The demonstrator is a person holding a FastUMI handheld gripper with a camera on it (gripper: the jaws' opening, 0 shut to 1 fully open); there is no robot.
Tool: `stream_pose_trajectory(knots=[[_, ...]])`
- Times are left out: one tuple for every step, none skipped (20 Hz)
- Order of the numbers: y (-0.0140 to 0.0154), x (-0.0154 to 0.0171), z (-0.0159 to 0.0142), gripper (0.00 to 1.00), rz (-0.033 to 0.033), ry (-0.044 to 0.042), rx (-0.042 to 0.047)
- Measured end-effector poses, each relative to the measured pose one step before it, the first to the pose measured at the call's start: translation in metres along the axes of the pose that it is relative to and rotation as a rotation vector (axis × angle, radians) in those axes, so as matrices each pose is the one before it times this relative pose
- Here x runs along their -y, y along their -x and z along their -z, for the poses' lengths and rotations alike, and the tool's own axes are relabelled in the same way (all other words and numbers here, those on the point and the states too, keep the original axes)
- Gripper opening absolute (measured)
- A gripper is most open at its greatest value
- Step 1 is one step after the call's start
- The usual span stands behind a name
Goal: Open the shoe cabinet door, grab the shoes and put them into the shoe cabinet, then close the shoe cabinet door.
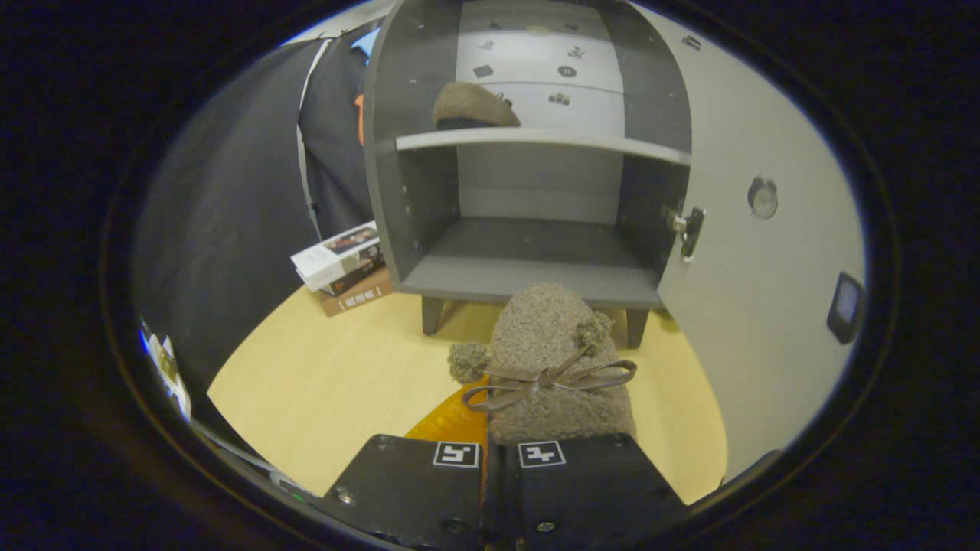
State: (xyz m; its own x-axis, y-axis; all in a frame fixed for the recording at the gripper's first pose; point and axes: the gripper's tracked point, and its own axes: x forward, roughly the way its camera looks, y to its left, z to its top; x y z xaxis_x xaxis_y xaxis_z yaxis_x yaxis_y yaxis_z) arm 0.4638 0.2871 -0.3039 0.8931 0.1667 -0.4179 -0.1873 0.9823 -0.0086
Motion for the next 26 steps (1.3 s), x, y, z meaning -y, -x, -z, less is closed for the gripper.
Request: stream_pose_trajectory(knots=[[0.00919,0.0009,-0.01836,0.06,0.00173,0.00086,0.02698],[0.01024,0.00113,-0.01614,0.06,0.00084,0.00191,0.02837],[0.00961,-0.00089,-0.01802,0.06,-0.00049,0.0028,0.02833],[0.00677,-0.00011,-0.02063,0.06,-0.00217,-0.00008,0.0288],[0.00795,0.00062,-0.02106,0.06,-0.0011,0.00572,0.03007],[0.00764,0.00074,-0.01791,0.06,0.00376,0.00899,0.02973],[0.00357,-0.00013,-0.01868,0.06,0.00067,0.01066,0.02511],[0.00019,-0.00376,-0.01604,0.06,-0.00008,0.00417,0.02484],[0.00237,0.00002,-0.01709,0.06,0.00091,0.00434,0.02536],[-0.00313,0.00121,-0.01783,0.06,0.00533,0.00484,0.02283],[-0.00398,0.00262,-0.01869,0.06,0.00724,0.0018,0.02356],[-0.00443,0.00334,-0.01498,0.06,0.00989,0.00048,0.01771],[-0.00559,0.00273,-0.01463,0.06,0.00627,-0.00109,0.01243],[-0.00516,0.00067,-0.0124,0.06,0.00425,-0.00161,0.0125],[-0.00674,0.00141,-0.01282,0.06,0.00575,-0.00145,0.01324],[-0.01001,0.00011,-0.00843,0.06,0.00374,0.00148,0.00814],[-0.00813,-0.00039,-0.00987,0.06,0.0015,-0.00351,0.00895],[-0.00863,0.00012,-0.00995,0.06,0.00093,-0.00332,0.00846],[-0.00875,0.00103,-0.00943,0.06,0.00367,-0.00337,0.00812],[-0.00783,0.00222,-0.00954,0.06,0.00574,-0.00444,0.00808],[-0.00869,0.00238,-0.01023,0.06,0.00602,-0.00153,0.00793],[-0.01032,0.00159,-0.0075,0.06,0.00903,0.00098,0.00884],[-0.009,0.00036,-0.00497,0.06,0.00333,0.00381,0.00363],[-0.01143,0.00042,-0.00589,0.06,0.00057,0.00087,0.00552],[-0.01136,0.00102,-0.00496,0.06,0.00464,0.00028,0.00254],[-0.01169,0.00177,-0.00259,0.06,0.00628,-0.00129,0.00235]])
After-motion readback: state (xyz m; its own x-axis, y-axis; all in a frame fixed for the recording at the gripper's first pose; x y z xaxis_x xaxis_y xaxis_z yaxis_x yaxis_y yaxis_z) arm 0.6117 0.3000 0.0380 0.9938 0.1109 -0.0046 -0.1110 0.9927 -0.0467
